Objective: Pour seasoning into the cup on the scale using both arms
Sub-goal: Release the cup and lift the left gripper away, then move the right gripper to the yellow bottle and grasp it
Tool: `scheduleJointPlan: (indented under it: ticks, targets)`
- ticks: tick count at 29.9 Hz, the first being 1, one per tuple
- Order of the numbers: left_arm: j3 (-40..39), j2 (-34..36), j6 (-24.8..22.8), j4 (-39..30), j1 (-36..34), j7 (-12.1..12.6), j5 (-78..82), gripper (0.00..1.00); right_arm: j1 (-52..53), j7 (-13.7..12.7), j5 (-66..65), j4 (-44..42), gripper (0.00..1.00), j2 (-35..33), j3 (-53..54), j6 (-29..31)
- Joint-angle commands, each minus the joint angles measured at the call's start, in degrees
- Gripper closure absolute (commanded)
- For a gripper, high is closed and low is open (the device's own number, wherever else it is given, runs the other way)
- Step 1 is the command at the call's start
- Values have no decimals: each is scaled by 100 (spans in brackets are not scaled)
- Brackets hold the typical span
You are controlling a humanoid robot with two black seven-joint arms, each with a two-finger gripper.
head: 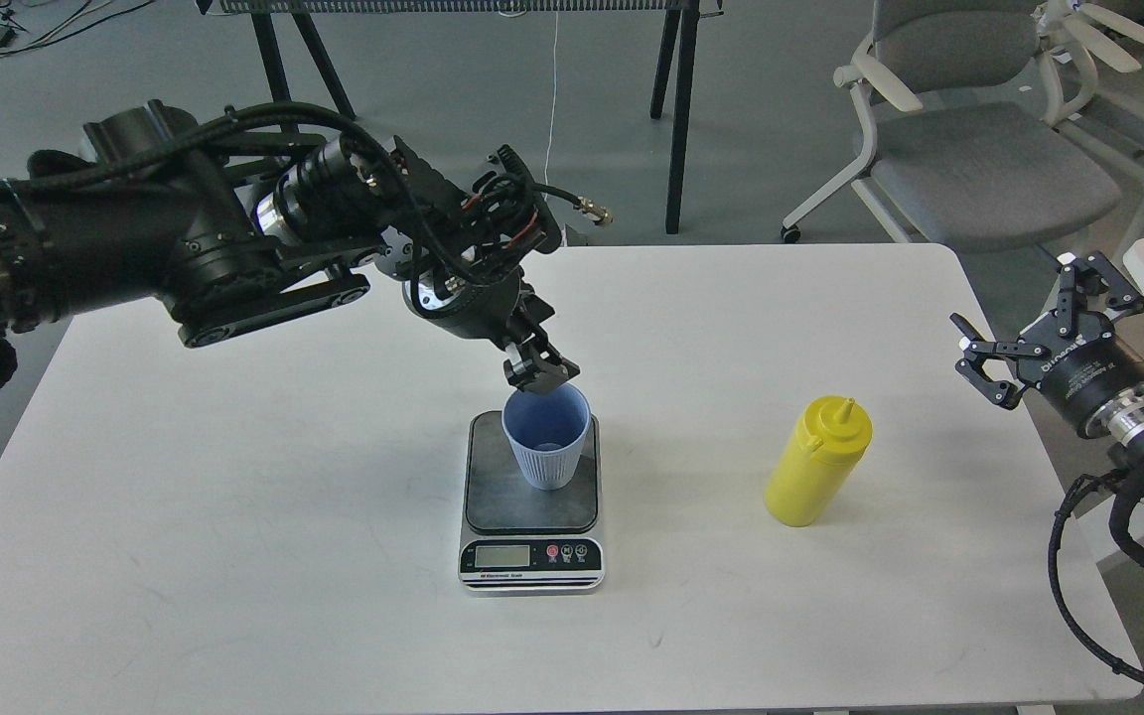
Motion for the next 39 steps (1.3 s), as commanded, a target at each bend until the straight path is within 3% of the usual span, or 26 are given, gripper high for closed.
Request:
scheduleJointPlan:
  ticks: [1, 6, 13, 18, 23, 28, 39]
  targets:
    - [-245, 44, 0, 0, -73, -1, -646, 6, 25, -5, 8, 98, 2, -47, 12, 0]
    - [-377, 439, 0, 9, -310, -1, -1576, 4, 86, -40, 8, 572, 2, -328, 21, 0]
    - [-1291, 1010, 0, 536, -214, -1, -3317, 3, 122, -14, 200, 1450, 2, -1057, 863, 0]
    - [-1415, 1380, 0, 1159, -65, -1, -4669, 3, -36, -49, 2358, 1803, 2, -1856, 1023, 0]
    - [-1450, 1310, 0, 1784, 111, -1, -5814, 3, -686, -67, 4304, 1865, 2, -2174, 1023, 0]
    - [-1450, 1222, 0, 1890, 375, -1, -5991, 3, -1731, -75, 5228, 2259, 2, -2113, 970, 0]
    - [-1450, 1213, 0, 1925, 745, -1, -5973, 2, -3921, -93, 5028, 3763, 1, -1498, 804, 0]
